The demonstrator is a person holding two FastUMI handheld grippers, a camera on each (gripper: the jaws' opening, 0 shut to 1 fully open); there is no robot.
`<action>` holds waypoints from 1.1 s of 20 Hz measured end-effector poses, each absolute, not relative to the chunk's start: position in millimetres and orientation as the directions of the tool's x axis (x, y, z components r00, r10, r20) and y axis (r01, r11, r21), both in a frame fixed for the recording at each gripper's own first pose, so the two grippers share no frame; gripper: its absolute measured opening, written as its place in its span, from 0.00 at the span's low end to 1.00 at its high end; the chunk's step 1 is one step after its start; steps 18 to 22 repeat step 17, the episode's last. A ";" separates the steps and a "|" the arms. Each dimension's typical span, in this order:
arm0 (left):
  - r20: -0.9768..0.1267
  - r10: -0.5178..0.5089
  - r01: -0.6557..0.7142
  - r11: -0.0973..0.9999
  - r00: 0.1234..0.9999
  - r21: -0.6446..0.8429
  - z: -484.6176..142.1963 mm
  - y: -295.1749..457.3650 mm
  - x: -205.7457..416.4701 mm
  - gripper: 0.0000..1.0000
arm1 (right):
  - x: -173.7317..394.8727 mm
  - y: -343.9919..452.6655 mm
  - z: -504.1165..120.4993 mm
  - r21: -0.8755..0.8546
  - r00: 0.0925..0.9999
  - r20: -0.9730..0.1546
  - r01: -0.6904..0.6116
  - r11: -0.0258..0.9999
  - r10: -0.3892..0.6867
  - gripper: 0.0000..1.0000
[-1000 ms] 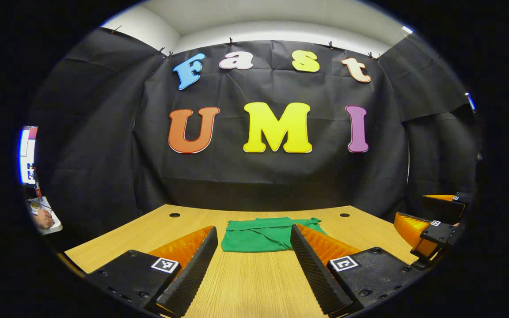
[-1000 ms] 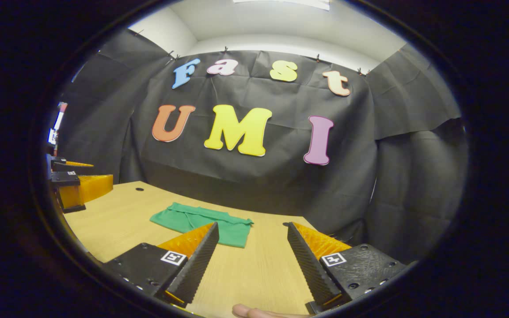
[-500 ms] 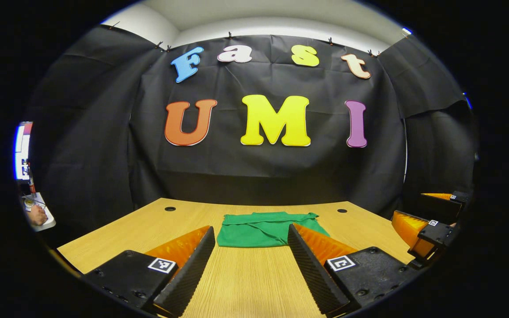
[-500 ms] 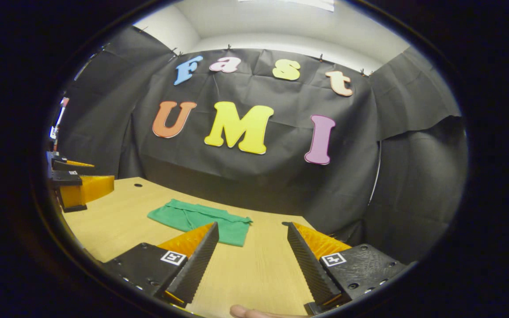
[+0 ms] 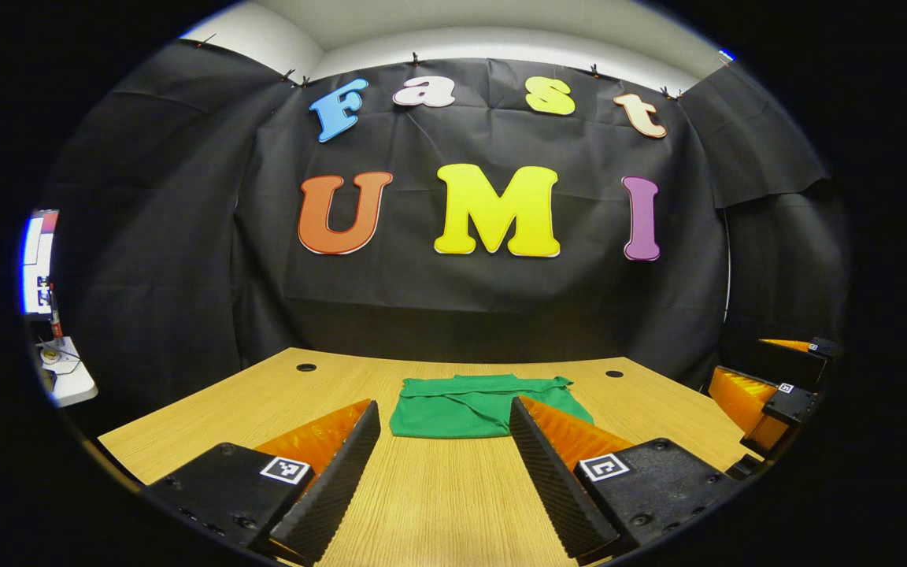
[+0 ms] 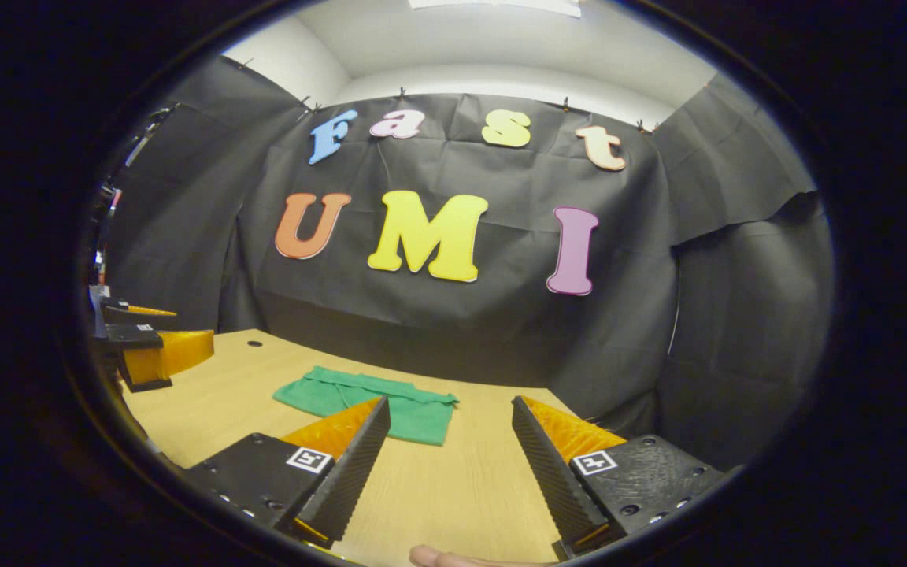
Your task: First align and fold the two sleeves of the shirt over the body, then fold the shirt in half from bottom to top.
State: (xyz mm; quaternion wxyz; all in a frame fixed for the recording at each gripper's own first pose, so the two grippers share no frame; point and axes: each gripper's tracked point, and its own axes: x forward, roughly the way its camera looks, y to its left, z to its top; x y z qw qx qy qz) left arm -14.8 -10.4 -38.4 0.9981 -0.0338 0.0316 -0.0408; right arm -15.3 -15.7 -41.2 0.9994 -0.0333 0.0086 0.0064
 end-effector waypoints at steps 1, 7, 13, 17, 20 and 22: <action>-0.062 -0.079 0.075 0.995 0.995 -0.069 -39.5 -9.4 -14.4 1.00 | -14.5 -16.6 -42.7 -0.070 1.000 -0.020 -0.009 0.998 0.007 0.95; -0.061 -0.076 0.072 0.996 0.995 -0.061 -41.3 -11.4 -13.7 1.00 | -11.4 -19.2 -43.5 -0.045 1.000 -0.025 -0.002 0.999 0.000 0.95; -0.071 -0.081 0.077 0.995 0.994 -0.063 -44.5 -12.8 -11.4 1.00 | -8.9 -20.3 -46.6 -0.039 0.999 -0.035 -0.001 0.999 0.000 0.95; -0.075 -0.084 0.079 0.995 0.994 -0.066 -46.7 -14.9 -10.4 1.00 | -9.0 -20.8 -46.9 -0.038 0.999 -0.035 0.002 0.999 -0.003 0.95; -0.075 -0.084 0.079 0.995 0.994 -0.066 -46.7 -14.9 -10.4 1.00 | -9.0 -20.8 -46.9 -0.038 0.999 -0.035 0.002 0.999 -0.003 0.95; -0.075 -0.084 0.079 0.995 0.994 -0.066 -46.7 -14.9 -10.4 1.00 | -9.0 -20.8 -46.9 -0.038 0.999 -0.035 0.002 0.999 -0.003 0.95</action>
